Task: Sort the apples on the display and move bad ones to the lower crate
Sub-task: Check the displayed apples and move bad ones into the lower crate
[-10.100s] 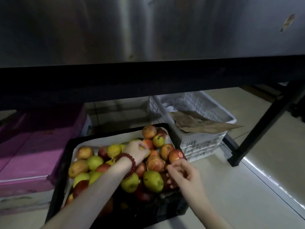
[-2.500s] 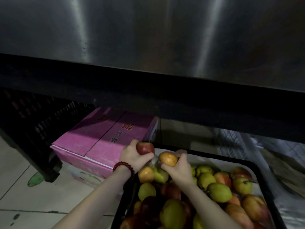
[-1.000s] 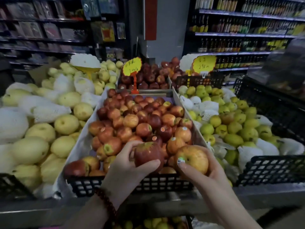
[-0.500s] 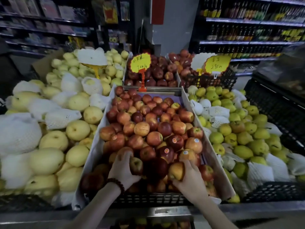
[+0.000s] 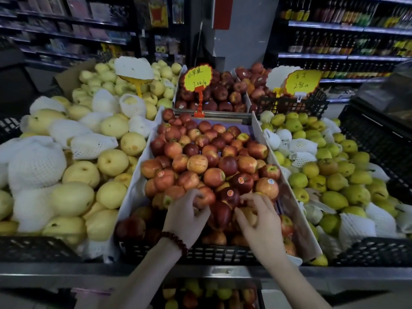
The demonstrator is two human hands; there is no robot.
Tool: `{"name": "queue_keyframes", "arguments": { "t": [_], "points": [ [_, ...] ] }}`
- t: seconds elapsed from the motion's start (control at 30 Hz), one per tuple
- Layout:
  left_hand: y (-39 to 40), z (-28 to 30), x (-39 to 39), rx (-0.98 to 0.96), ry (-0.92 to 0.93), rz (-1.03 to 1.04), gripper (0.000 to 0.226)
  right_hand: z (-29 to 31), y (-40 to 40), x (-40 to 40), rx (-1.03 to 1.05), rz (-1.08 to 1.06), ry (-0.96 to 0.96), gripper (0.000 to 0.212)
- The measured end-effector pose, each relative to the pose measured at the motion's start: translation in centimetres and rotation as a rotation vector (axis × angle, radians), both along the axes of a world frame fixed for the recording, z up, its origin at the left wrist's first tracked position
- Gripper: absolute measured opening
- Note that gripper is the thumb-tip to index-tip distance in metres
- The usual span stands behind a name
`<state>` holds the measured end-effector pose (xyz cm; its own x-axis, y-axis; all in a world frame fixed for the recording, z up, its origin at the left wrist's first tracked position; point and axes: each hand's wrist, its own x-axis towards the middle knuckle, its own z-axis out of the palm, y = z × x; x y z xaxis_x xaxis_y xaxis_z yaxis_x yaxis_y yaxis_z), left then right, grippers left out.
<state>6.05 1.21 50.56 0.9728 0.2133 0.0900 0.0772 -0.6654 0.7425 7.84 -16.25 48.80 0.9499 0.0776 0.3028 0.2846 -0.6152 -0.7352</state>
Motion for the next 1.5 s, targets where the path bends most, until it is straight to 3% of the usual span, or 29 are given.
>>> {"name": "queue_keyframes", "arguments": {
  "t": [0.13,0.23,0.53,0.9,1.17,1.37,1.5],
  "points": [
    [-2.0,0.5,-2.7,-0.194,-0.014,-0.012,0.017,1.0,0.4,-2.5,0.526,0.108,0.247,0.008],
    [-3.6,-2.7,-5.6,-0.259,0.028,-0.088,0.023,-2.4,-0.3,-4.9,0.674,0.174,0.331,0.008],
    [-6.2,-22.6,-12.1,-0.268,0.216,-0.113,0.021,-21.5,-3.5,-11.9,0.598,0.165,0.383,0.009],
    [-10.5,-46.6,-13.5,-0.244,0.223,-0.101,0.025,-44.8,-8.0,-15.7,0.619,0.039,0.375,0.011],
    [-13.1,-51.2,-12.1,-0.187,0.321,-0.131,0.024,-49.9,-10.6,-15.9,0.576,-0.041,0.463,0.012],
    [-14.1,-54.5,-3.8,0.091,0.280,-0.153,0.006,-53.0,-12.0,-13.0,0.526,-0.086,0.473,0.010],
    [-15.1,-57.2,3.8,0.337,0.355,-0.240,0.039,-54.7,-12.2,-10.9,0.482,-0.174,0.471,0.011]
  ]
}}
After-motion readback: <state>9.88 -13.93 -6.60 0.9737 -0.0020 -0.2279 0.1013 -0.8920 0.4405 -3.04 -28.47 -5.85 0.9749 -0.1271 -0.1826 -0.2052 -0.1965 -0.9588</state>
